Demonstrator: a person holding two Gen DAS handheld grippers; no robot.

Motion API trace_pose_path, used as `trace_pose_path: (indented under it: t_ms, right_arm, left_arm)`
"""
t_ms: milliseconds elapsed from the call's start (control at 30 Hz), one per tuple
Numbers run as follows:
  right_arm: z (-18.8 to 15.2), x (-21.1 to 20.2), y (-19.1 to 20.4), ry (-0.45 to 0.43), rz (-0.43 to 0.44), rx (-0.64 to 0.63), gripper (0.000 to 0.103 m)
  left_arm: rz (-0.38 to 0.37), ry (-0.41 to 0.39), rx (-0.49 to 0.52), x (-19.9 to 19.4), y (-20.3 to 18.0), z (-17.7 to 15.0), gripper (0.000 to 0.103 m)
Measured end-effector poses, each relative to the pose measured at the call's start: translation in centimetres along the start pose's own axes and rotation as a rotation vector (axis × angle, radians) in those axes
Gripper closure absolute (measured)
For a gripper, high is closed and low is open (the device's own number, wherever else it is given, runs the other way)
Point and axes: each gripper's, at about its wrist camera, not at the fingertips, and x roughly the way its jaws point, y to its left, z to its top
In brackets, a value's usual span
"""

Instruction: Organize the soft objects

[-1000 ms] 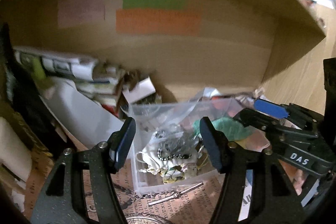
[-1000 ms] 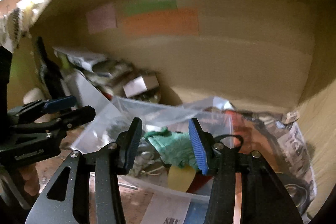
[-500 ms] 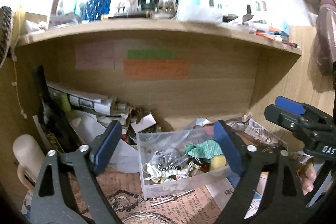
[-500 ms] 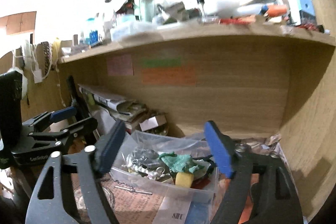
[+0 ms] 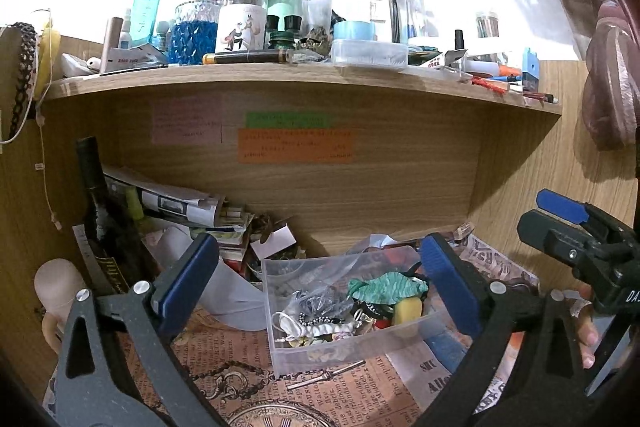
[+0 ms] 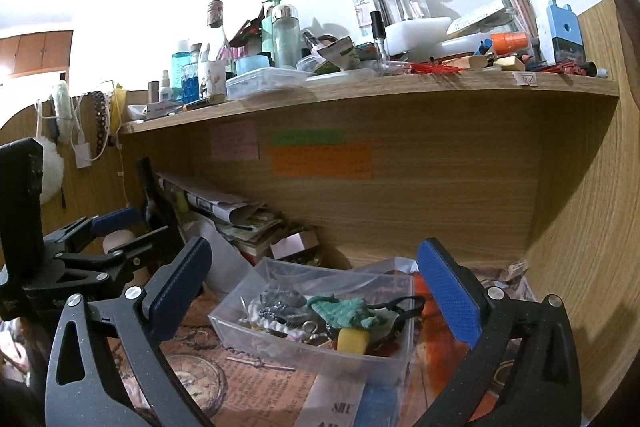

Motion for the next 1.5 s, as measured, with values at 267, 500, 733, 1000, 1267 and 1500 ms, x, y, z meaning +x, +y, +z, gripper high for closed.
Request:
trace_pose_path:
  t_ms: [267, 500, 733, 1000, 1267, 1500]
  right_arm:
    - [-0.06, -0.16, 0.34, -0.003, -0.003, -0.001, 0.000]
    - [-0.12, -0.22, 0.51, -0.004, -0.001, -0.004, 0.000]
    - [-0.10, -0.21, 0.68, -0.005, -0.001, -0.004, 0.000]
    - [-0.16, -0.26, 0.79, -0.005, 0.000, -0.004, 0.000]
    - [-0.16, -0.27, 0.74, -0.006, 0.001, -0.004, 0.000]
    - [-0.21, -0.30, 0.89, -0.004, -0.001, -0.004, 0.000]
  left_arm:
    - [-0.002, 0.001, -0.002, -0.01, -0.03, -0.02, 0.000]
    - [-0.002, 0.001, -0.003, -0.01, 0.03, -0.03, 0.000]
    - [-0.003, 0.001, -0.002, -0.06, 0.02, -0.11, 0.000]
    - [0.000, 0.002, -0.003, -0.10, -0.06, -0.10, 0.000]
    - [-0.001, 0.002, -0.003, -0.14, -0.26, -0.19, 0.000]
    - [-0.007, 0.006, 0.001, -0.15, -0.33, -0.27, 0.000]
